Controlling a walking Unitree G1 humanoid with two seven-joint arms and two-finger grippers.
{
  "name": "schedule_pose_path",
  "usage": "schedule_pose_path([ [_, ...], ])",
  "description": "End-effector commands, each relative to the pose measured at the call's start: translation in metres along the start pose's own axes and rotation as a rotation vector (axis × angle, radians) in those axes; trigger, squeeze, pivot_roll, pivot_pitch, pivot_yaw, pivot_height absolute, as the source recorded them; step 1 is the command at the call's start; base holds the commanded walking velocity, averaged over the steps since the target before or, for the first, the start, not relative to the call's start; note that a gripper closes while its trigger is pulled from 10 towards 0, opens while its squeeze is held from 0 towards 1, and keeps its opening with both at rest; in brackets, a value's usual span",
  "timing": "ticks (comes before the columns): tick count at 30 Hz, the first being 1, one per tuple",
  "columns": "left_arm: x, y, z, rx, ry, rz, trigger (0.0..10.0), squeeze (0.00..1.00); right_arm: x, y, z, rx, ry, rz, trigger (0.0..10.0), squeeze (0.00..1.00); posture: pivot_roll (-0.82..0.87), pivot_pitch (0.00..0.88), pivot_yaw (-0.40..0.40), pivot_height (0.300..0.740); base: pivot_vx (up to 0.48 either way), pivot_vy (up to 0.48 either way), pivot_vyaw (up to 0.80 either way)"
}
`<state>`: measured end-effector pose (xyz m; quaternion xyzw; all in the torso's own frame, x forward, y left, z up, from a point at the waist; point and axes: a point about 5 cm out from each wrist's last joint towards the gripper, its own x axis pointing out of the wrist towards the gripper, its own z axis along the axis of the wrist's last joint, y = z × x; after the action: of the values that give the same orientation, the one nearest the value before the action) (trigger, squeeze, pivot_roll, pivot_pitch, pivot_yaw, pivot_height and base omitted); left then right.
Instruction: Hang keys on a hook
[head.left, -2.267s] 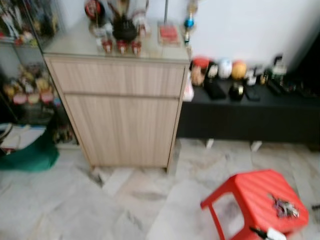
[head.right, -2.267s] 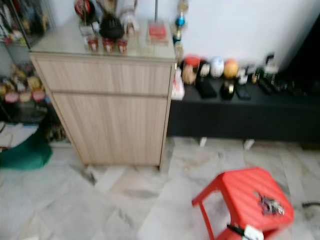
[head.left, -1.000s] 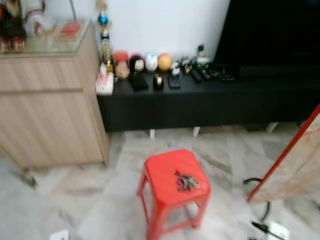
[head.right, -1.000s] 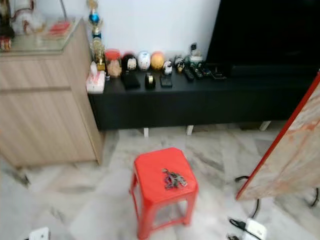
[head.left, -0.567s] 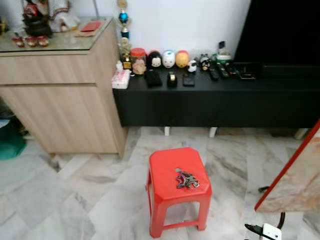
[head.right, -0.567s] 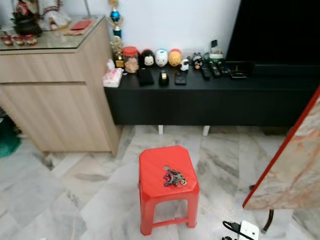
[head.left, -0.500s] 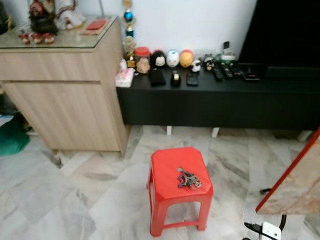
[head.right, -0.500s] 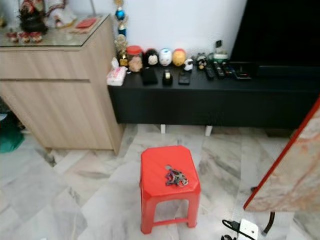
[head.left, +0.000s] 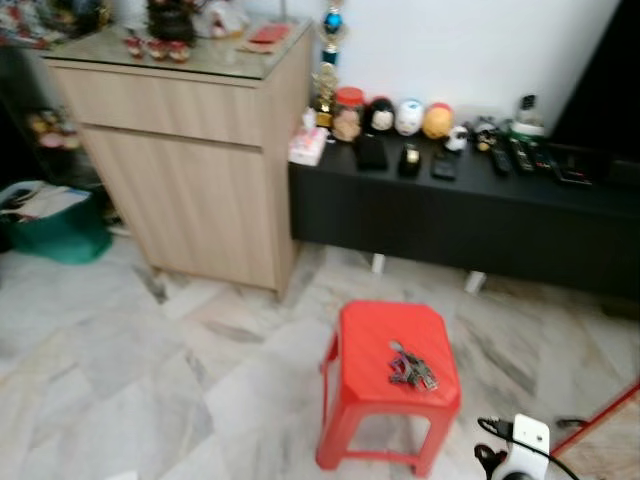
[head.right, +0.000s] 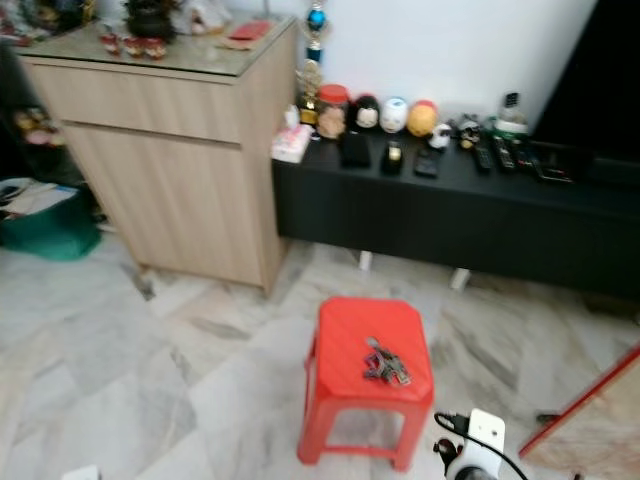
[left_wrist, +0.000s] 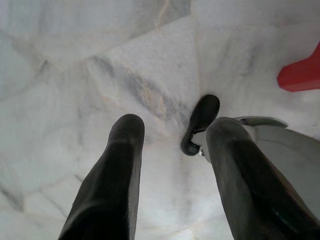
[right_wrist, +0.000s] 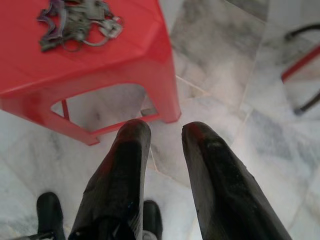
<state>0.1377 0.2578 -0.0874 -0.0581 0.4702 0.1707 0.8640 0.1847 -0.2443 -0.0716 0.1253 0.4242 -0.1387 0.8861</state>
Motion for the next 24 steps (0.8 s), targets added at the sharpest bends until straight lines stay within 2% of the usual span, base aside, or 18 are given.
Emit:
schedule_pose_path([
  [1,0.000,-0.006,-0.003,0.030,0.019,-0.011,10.0,0.00,0.000,-0.005,0.005,-0.009,-0.010,-0.011,10.0,0.00,-0.01,0.000,-0.078,0.740,0.000,0.000,0.80],
  [5,0.000,-0.008,-0.006,0.051,0.023,-0.022,10.0,0.00,-0.001,-0.005,0.001,-0.038,-0.003,-0.001,10.0,0.00,-0.02,0.000,-0.059,0.740,0.000,0.000,0.80],
  [11,-0.003,0.003,-0.016,0.081,0.045,-0.006,10.0,0.00,-0.003,-0.001,-0.016,-0.001,0.039,0.010,10.0,0.00,0.01,0.000,-0.050,0.740,0.000,0.000,0.62],
  [13,-0.005,0.010,-0.019,0.105,0.047,-0.004,10.0,0.00,-0.002,0.002,-0.017,0.012,0.040,0.008,10.0,0.00,0.01,0.000,-0.030,0.740,0.000,0.000,0.00],
  [19,-0.006,0.017,-0.014,0.153,0.026,-0.017,10.0,0.00,-0.001,0.010,-0.017,0.054,0.018,0.017,10.0,0.00,0.03,0.000,-0.021,0.740,0.000,0.000,0.00],
  [24,-0.003,0.016,0.002,0.179,-0.033,-0.037,10.0,0.00,-0.005,0.010,-0.035,0.059,0.058,0.004,10.0,0.00,0.07,0.000,-0.035,0.740,0.000,0.000,0.00],
])
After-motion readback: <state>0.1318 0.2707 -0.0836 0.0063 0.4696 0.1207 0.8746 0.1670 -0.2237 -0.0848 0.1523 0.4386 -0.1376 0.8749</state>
